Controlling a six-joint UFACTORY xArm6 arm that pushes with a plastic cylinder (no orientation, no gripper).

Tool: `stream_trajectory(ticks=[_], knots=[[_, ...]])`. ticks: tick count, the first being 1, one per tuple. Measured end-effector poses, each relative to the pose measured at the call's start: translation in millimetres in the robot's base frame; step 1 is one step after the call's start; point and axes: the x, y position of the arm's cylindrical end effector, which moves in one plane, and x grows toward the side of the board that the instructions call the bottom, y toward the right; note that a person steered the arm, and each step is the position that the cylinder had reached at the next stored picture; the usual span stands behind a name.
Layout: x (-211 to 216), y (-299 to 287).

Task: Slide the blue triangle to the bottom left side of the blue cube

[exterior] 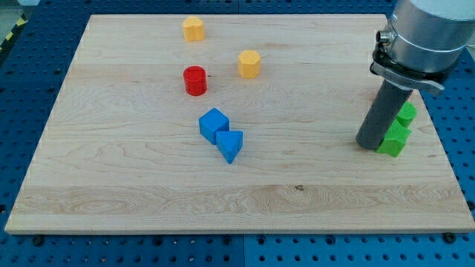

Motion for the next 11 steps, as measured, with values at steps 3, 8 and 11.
stream_trajectory(ticks=[3,8,11], knots=[[2.0,12.9],[2.0,-95.4],[5.3,-180.8]])
